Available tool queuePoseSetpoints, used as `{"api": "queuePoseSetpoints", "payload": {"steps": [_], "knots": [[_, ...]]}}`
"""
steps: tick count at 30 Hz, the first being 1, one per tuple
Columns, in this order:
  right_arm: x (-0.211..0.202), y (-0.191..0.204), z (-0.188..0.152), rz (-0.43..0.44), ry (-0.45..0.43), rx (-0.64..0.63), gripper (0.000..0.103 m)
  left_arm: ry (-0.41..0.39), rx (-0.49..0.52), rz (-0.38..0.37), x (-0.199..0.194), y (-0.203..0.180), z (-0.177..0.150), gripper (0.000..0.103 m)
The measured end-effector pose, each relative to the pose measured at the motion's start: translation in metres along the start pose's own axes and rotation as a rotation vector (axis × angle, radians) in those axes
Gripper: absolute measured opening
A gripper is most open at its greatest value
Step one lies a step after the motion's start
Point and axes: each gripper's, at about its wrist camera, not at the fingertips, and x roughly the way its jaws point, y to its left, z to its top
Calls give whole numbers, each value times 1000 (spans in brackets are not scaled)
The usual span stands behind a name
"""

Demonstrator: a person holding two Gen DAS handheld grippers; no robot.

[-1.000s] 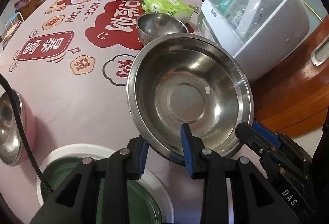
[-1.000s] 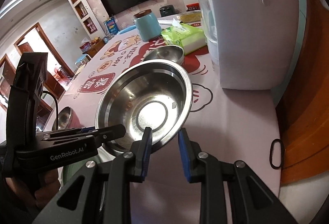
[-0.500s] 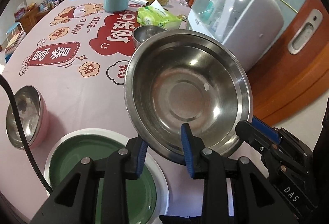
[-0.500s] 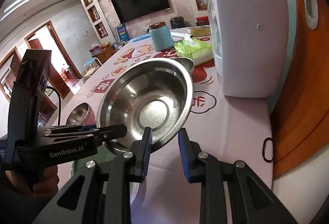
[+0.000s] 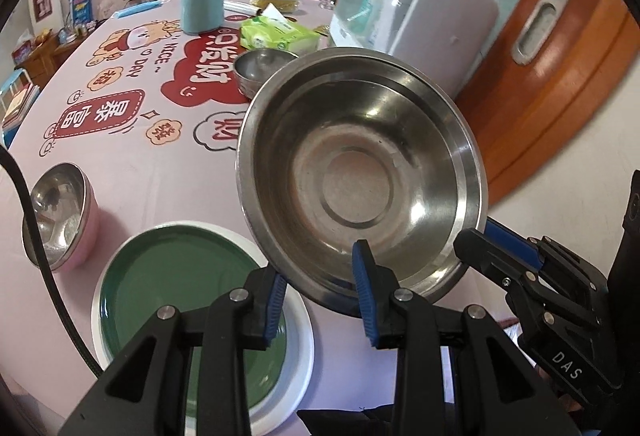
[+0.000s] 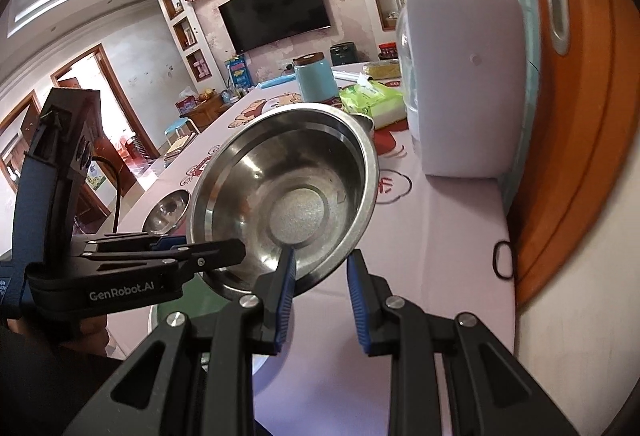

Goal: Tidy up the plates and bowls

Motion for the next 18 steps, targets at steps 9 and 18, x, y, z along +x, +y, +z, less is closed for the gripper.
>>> {"api": "queuePoseSetpoints", "payload": {"steps": [9, 18], "knots": [[-14, -5, -30, -52, 55, 56, 26, 85, 34, -45, 10, -17, -27, 30], [-19, -13, -64, -101, 144, 110, 26, 203, 57, -71, 30, -33, -54, 30]]}}
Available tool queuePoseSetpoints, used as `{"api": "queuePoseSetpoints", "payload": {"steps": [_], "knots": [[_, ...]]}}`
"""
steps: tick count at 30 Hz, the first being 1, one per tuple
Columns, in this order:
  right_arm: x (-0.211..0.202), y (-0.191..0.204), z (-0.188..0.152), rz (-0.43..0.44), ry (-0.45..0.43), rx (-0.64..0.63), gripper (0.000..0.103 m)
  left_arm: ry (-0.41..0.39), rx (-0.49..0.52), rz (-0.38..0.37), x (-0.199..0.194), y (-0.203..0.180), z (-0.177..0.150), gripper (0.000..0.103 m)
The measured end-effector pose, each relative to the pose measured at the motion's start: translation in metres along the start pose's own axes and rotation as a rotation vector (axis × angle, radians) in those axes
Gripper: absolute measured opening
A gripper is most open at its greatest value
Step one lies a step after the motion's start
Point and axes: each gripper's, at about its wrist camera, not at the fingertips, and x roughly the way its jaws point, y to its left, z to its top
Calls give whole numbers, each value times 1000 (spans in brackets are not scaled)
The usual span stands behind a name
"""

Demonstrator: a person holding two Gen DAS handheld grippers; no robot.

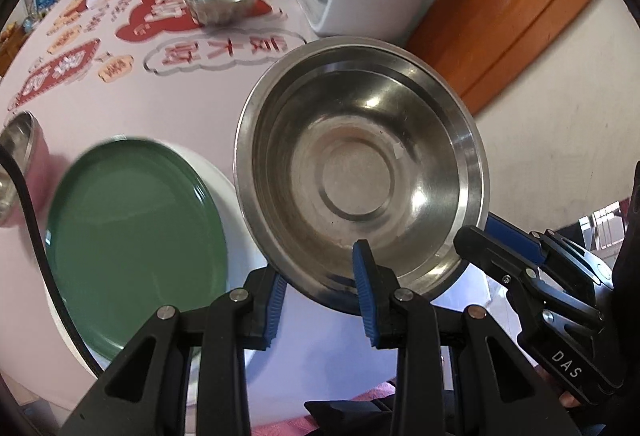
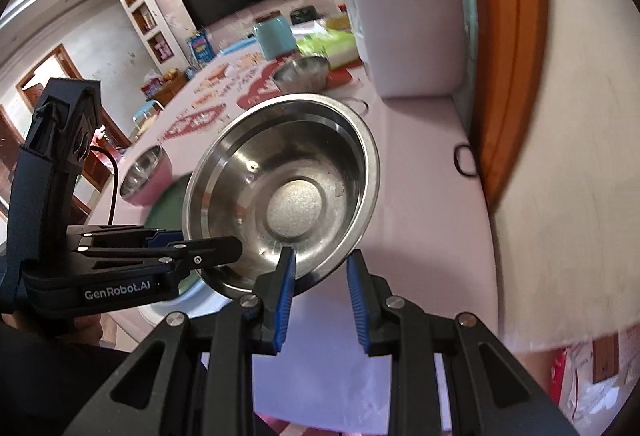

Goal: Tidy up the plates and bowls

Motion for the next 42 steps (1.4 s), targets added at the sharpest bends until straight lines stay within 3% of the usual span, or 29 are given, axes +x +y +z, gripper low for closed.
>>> {"api": "queuePoseSetpoints", "payload": {"steps": [12, 25, 33, 38, 42], "knots": [[13, -17, -35, -40, 123, 91, 26, 136, 57, -4, 34, -16, -21, 30], [18, -25, -46, -44, 179, 131, 27, 199, 83, 11, 51, -27, -22, 32], [18, -25, -36, -46, 181, 97, 27, 201, 114, 54, 53, -27, -18, 40], [16, -28, -28, -69, 176, 70, 27, 167, 153, 90, 41, -27, -11, 63], [11, -34, -17, -62, 141, 72, 27, 137, 171, 90, 28, -27, -6, 66]]}}
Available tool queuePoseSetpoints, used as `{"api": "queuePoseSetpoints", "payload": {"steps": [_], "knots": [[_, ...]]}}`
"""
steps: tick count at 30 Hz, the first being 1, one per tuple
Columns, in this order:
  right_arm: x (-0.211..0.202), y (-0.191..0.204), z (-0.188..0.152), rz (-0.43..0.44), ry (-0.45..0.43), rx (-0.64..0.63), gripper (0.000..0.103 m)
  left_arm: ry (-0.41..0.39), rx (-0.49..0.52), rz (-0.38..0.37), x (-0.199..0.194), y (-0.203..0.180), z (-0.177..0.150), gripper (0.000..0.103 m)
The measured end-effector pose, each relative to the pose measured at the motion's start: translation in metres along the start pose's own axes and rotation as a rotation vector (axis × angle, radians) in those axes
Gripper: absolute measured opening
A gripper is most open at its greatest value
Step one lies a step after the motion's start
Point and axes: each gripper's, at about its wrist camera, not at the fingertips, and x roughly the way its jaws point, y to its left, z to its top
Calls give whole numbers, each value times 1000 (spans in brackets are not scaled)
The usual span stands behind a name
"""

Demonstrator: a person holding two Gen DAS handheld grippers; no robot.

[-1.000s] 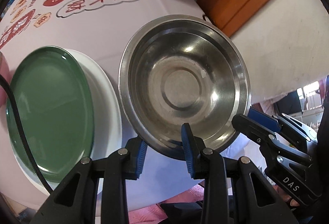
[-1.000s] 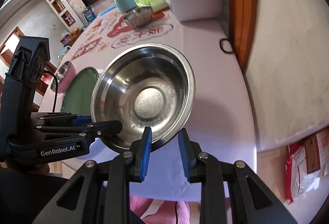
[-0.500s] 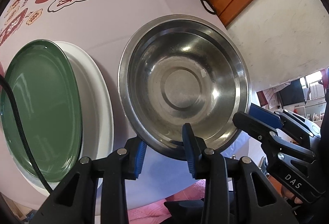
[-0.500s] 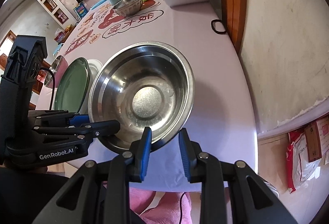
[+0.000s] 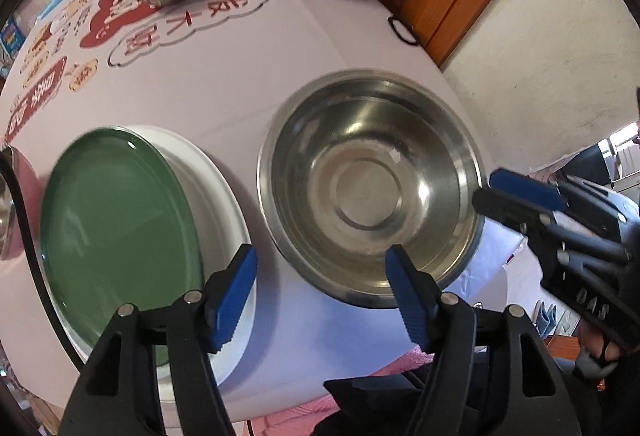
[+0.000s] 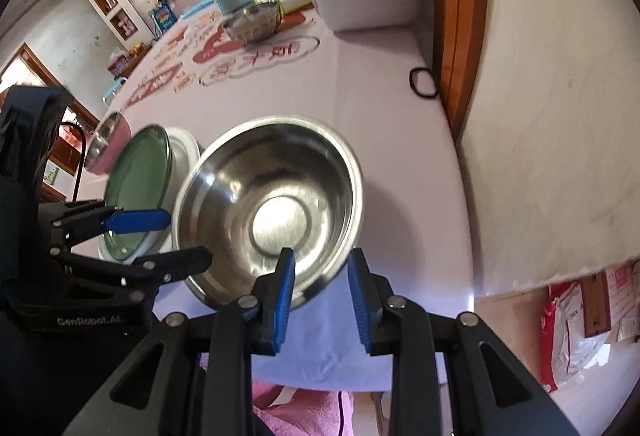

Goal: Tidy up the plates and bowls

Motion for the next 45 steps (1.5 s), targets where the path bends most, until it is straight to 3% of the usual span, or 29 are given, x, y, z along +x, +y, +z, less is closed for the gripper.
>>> {"api": "queuePoseSetpoints", "payload": {"steps": [11, 17, 26, 31, 45], "knots": [[2, 10, 34, 27, -55, -25, 36, -173, -52, 20, -46, 35, 3, 66], [4, 35, 50, 32, -104, -29, 42, -284, -78, 37, -75, 67, -3, 66], [5, 83, 65, 45, -198, -20, 43, -391, -153, 63, -116, 130, -21, 66], [7, 115, 70, 62, -246, -38, 50, -428, -203, 81, -134, 164, -36, 66], [20, 199, 71, 55, -284, -76, 51, -482, -235, 92, -163, 244, -63, 77]]}}
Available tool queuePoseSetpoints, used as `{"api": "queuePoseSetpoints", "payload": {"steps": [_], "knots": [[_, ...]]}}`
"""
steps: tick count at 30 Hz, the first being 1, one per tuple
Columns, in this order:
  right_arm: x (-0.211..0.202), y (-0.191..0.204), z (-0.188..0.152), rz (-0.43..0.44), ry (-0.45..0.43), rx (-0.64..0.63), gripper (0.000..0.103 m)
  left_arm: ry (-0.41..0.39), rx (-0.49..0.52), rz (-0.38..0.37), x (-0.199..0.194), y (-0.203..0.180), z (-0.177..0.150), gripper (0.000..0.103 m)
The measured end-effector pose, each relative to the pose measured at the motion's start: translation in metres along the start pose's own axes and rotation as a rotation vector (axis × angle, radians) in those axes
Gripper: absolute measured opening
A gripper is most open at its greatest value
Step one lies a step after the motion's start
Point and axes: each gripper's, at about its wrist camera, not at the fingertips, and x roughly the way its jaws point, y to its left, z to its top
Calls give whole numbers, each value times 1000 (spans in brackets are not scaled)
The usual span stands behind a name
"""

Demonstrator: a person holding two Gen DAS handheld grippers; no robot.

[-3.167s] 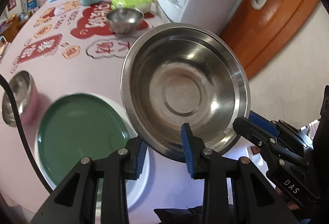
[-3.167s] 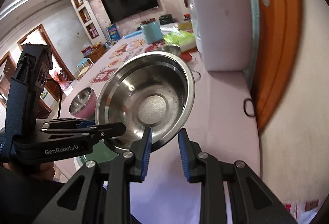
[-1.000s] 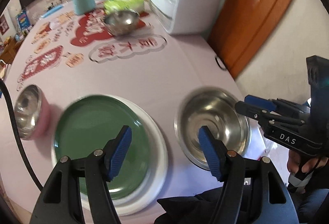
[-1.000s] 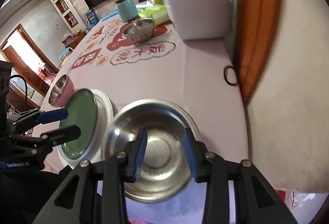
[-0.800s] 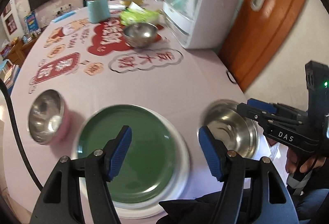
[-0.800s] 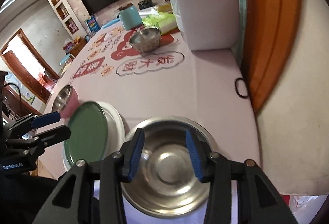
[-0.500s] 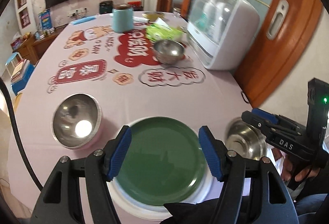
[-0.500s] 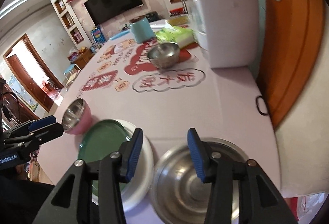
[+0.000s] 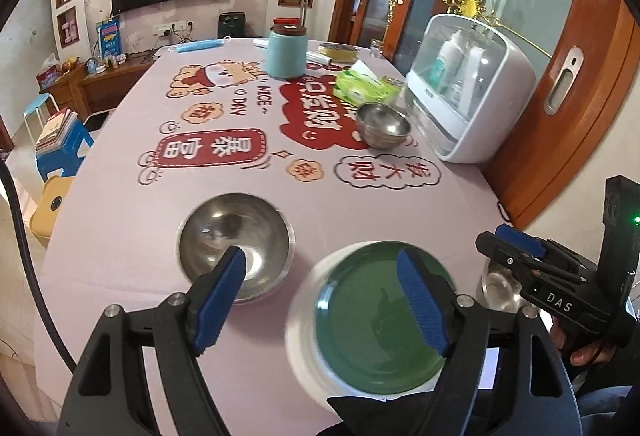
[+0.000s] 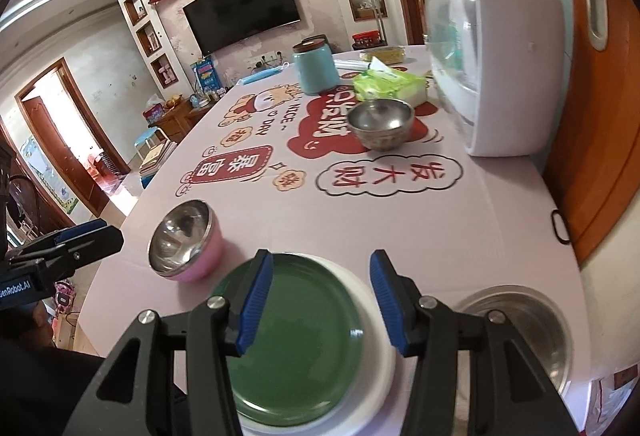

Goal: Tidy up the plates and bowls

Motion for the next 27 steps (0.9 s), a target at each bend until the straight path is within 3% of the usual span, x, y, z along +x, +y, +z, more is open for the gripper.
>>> {"api": "queuePoseSetpoints", "payload": {"steps": [7, 11, 27], "knots": [[13, 43, -3, -16, 8, -13, 52, 22, 5, 1, 0, 42, 3, 79], [19, 66, -7, -23, 14, -22, 57, 44, 12, -9, 5, 62, 5, 79], [63, 130, -13, -21, 84, -48, 58, 199, -10, -3, 50, 135, 8, 80]]}}
